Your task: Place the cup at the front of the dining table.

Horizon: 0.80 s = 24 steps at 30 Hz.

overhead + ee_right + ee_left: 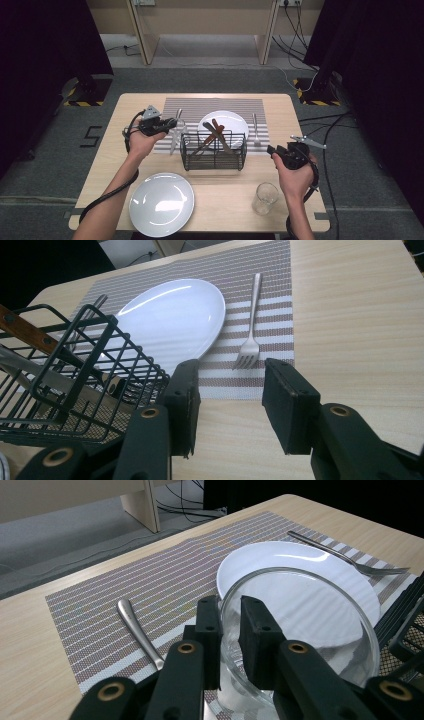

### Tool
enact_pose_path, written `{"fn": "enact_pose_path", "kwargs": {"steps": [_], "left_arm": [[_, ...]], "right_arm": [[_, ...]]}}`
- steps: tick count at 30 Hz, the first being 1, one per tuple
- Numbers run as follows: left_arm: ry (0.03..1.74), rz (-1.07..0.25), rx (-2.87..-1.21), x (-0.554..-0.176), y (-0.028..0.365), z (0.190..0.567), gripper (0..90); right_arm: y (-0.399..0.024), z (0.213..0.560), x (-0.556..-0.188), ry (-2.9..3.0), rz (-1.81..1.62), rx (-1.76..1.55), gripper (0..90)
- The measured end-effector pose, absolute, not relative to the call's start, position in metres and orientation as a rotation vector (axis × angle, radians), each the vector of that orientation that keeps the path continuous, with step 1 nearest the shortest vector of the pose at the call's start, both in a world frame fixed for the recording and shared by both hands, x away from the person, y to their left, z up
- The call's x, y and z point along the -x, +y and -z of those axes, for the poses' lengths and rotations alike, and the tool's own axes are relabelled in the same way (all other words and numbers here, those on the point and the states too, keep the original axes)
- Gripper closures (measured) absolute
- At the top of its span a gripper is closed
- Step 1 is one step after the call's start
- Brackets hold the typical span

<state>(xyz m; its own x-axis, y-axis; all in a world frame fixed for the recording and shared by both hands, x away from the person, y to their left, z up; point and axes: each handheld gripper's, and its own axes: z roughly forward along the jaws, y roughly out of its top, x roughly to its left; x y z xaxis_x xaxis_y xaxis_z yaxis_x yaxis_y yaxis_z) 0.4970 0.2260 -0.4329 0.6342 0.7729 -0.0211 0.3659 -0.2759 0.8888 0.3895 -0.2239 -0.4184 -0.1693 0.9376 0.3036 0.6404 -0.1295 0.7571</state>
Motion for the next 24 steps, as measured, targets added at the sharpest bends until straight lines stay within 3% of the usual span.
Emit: {"fn": "enact_pose_path", "kwargs": {"steps": [24], "left_arm": [[0.91,-0.502,-1.896,-0.506,0.214,0.442,78.9]], "right_arm": [[-0.223,0.419,-0.39,1.806,-1.2,-1.756,58.2]]}}
